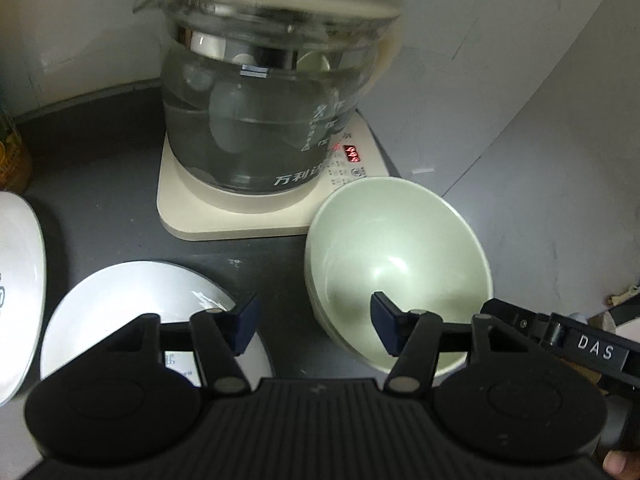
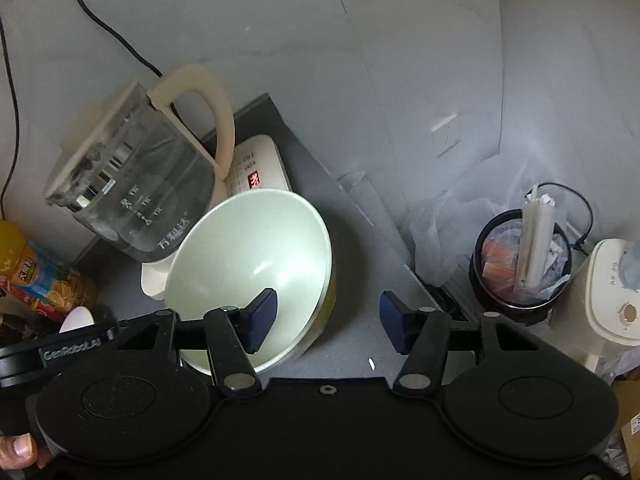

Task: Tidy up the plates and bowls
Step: 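Move both grippers to the smaller pale green bowl by the kettle and grasp its rim, then lift the smaller pale green bowl and carry it toward the red bowl stack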

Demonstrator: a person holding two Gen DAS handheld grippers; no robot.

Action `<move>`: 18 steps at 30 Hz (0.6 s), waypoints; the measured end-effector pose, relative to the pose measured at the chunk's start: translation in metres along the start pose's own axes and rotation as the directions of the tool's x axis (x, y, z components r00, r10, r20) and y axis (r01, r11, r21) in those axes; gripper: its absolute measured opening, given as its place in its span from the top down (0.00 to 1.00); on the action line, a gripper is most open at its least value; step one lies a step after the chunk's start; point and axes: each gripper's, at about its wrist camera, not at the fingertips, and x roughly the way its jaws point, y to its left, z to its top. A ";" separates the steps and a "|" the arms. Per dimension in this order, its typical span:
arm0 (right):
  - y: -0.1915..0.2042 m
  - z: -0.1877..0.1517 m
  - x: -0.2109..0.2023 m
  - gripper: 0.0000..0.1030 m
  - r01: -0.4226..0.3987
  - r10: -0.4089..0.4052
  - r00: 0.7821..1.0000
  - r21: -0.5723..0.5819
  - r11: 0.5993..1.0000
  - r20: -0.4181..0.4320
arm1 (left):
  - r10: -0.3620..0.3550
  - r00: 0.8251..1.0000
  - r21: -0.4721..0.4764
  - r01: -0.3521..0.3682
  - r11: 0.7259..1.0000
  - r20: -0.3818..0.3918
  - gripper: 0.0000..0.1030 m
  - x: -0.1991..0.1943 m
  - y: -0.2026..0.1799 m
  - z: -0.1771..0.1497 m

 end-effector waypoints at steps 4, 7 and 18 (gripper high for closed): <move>-0.002 0.001 0.013 0.52 -0.014 0.014 1.000 0.011 1.000 -0.023 | 0.014 1.000 -0.022 -0.014 1.000 -0.019 0.52 0.014 0.002 0.002; -0.003 0.002 0.020 0.58 -0.014 0.015 0.999 0.021 1.000 -0.039 | 0.002 1.000 -0.036 -0.003 0.999 -0.020 0.61 0.021 0.002 0.004; 0.000 0.002 0.046 0.78 -0.020 0.024 0.994 0.038 0.999 -0.111 | 0.000 0.996 -0.035 -0.004 0.999 -0.087 0.86 0.040 -0.005 0.004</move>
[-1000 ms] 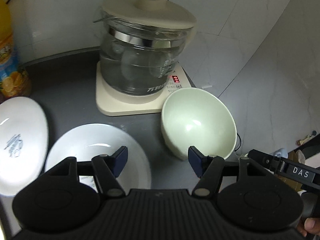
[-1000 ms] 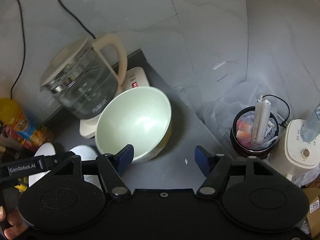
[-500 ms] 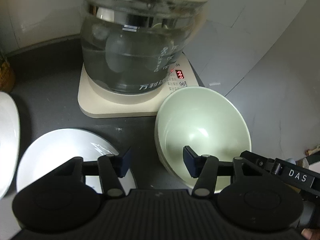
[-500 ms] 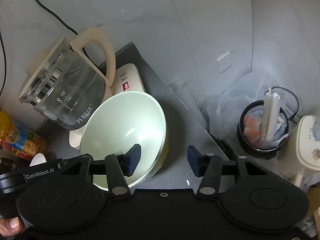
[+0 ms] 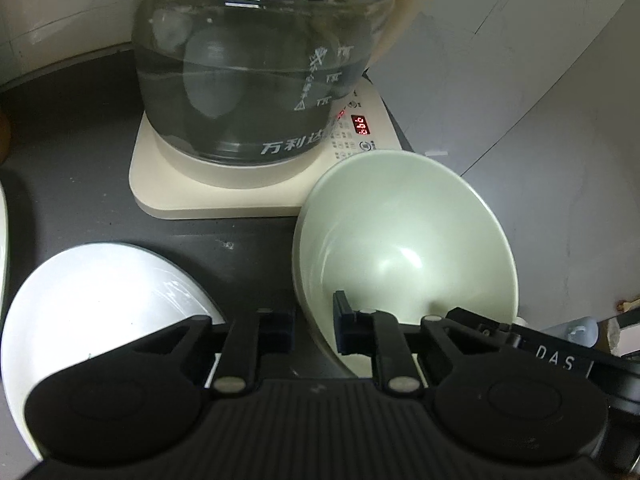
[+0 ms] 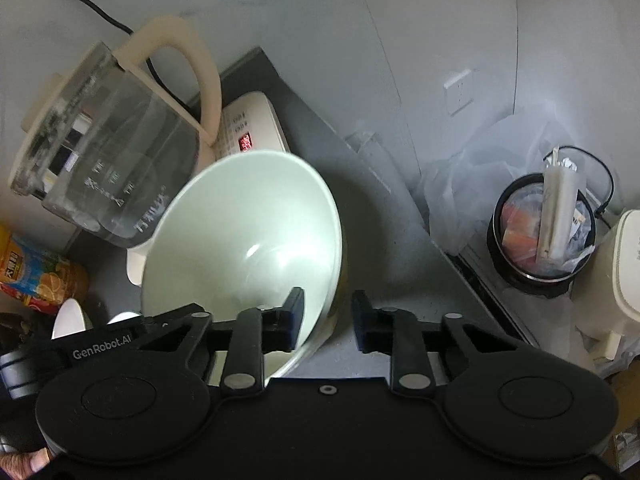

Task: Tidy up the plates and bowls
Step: 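Lift the smaller pale green bowl and carry it toward the red bowl stack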

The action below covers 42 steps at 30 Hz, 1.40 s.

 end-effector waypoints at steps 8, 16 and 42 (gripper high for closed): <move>0.007 -0.003 -0.010 0.80 0.026 -0.026 1.000 -0.033 0.999 0.002 | -0.003 1.000 -0.001 0.003 1.000 -0.008 0.87 -0.008 0.001 -0.003; 0.013 -0.011 -0.037 0.80 0.027 -0.026 0.999 -0.041 0.999 0.042 | 0.006 1.000 0.002 -0.006 1.000 0.010 0.87 -0.032 -0.001 -0.005; 0.047 -0.061 -0.123 0.80 0.003 0.006 0.986 -0.052 0.999 0.168 | -0.097 0.991 0.079 0.090 0.993 0.092 0.87 -0.128 0.014 -0.035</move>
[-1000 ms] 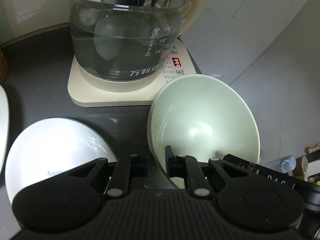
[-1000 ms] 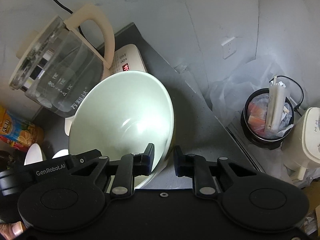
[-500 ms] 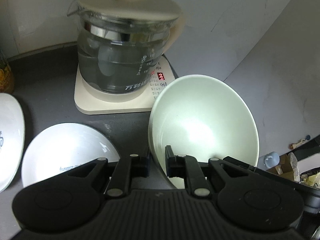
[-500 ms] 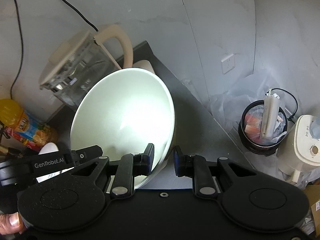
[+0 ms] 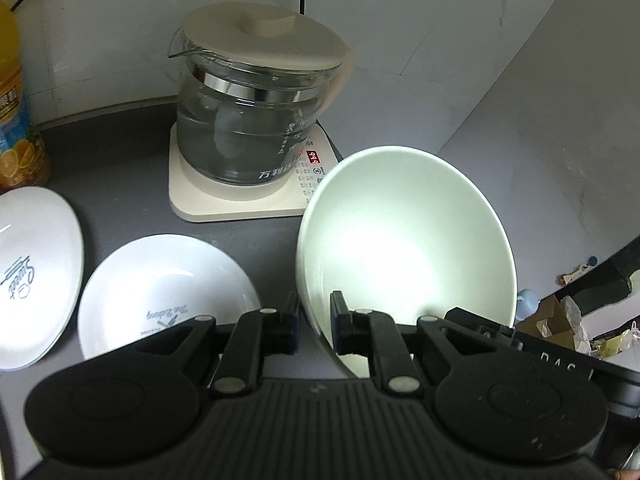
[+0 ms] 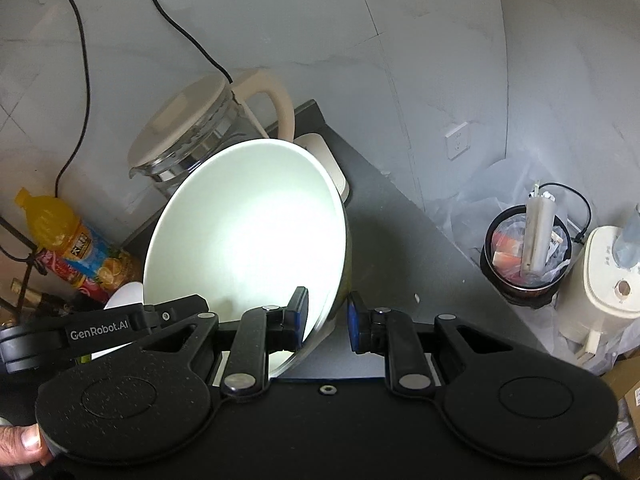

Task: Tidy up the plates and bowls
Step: 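Lift the smaller pale green bowl and carry it toward the red bowl stack, then lower the smaller pale green bowl into the stack and open both grippers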

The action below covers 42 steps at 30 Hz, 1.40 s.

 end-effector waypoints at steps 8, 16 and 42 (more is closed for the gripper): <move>0.018 -0.011 -0.017 0.80 -0.011 0.011 1.000 -0.023 1.000 0.016 | -0.018 1.000 0.010 0.018 1.000 0.011 0.87 -0.026 0.007 -0.013; 0.032 -0.026 -0.032 0.79 -0.020 0.020 1.000 -0.038 0.999 0.010 | -0.029 1.000 0.009 0.029 1.000 0.008 0.87 -0.046 0.019 -0.025; 0.050 -0.079 -0.037 0.79 -0.019 0.012 0.995 -0.077 0.997 -0.097 | 0.000 0.991 -0.054 -0.008 0.999 -0.132 0.87 -0.065 0.051 -0.085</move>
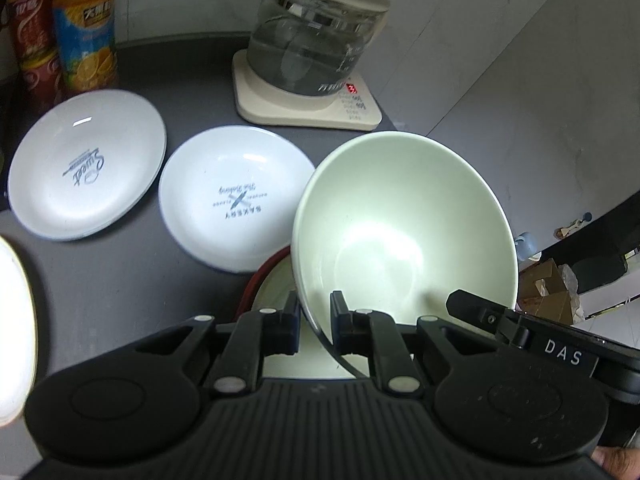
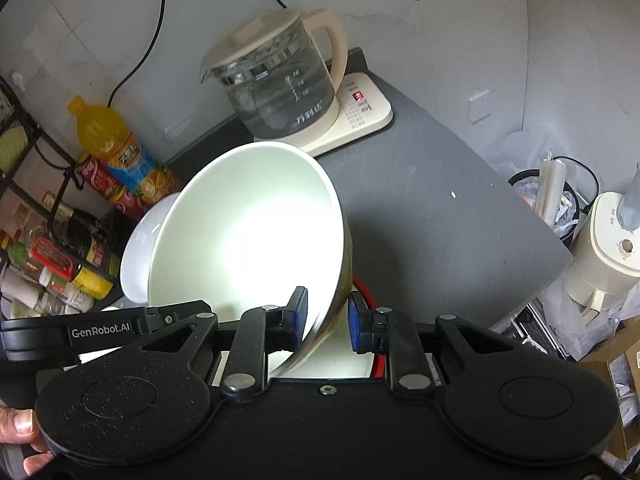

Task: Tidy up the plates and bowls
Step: 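Lower the smaller pale green bowl into the stack and open both grippers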

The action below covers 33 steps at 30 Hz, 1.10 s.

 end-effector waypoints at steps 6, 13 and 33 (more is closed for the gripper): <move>0.001 -0.007 0.003 0.80 0.007 -0.007 1.000 -0.009 1.000 -0.030 | 0.003 0.999 -0.019 -0.004 1.000 -0.033 0.87 0.004 0.006 -0.010; -0.001 -0.016 0.014 0.80 0.013 -0.013 0.997 -0.009 1.000 -0.073 | 0.012 0.996 -0.054 -0.017 0.998 -0.087 0.87 0.014 0.014 -0.019; -0.012 -0.017 0.034 0.91 0.032 -0.027 0.993 0.043 0.999 -0.114 | 0.015 0.990 -0.101 -0.029 0.994 -0.137 0.87 0.012 0.021 -0.018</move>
